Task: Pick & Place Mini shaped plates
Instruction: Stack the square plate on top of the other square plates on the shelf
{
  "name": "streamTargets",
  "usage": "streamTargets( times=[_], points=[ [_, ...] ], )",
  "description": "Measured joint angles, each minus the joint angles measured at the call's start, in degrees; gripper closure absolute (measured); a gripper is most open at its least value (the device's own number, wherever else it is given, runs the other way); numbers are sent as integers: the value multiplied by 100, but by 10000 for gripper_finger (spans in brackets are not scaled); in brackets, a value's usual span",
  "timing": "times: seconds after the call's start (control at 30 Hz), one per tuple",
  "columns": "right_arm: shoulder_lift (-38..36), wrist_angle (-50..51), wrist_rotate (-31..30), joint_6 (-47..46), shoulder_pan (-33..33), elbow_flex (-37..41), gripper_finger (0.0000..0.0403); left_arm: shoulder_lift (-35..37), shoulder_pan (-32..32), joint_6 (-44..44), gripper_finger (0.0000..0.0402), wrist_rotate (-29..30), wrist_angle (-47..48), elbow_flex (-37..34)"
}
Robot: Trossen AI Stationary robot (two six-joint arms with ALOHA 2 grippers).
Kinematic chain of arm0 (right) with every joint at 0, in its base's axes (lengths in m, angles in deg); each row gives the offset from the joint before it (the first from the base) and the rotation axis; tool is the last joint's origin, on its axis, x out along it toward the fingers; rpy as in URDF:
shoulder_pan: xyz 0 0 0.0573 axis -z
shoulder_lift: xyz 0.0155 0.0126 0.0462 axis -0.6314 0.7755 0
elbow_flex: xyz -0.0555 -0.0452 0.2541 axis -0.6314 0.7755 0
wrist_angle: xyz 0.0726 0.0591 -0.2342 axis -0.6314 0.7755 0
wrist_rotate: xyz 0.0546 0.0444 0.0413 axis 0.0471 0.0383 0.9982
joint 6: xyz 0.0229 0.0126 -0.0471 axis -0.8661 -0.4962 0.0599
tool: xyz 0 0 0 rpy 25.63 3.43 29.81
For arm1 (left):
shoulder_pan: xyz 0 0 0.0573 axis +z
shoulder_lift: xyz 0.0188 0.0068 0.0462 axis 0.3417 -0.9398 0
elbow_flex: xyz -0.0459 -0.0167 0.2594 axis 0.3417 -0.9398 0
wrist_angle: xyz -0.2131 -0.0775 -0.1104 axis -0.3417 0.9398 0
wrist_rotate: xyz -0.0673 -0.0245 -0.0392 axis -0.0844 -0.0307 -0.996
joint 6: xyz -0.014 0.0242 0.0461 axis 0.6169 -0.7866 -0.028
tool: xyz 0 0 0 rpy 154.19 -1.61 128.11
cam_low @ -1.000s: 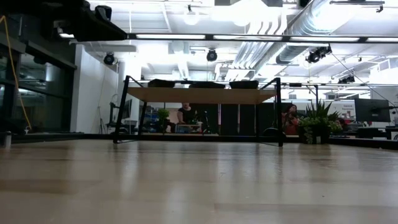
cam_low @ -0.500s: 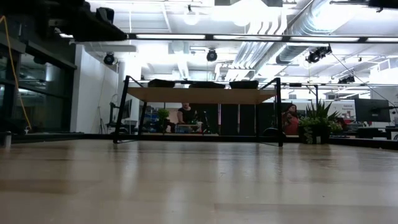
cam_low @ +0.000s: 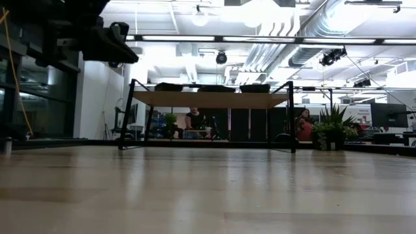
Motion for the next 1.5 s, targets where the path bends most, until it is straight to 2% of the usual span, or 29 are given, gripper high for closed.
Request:
streamTargets(
  times=[0.27, 0.7, 1.0, 1.5],
  points=[
    [2, -1166, 926, -474, -30, 835, 290, -379, 0, 9, 355, 7, -23, 0],
    [19, -1256, 453, -504, -244, 921, 290, -650, 0, 25, 355, 9, -218, 2],
    [378, -1196, 692, -533, -255, 921, 290, -646, 0, -14, 355, 9, -231, 2],
    [599, -1246, 740, -387, -255, 919, 290, -646, 0, -21, 355, -2, -213, 2]
  ],
)
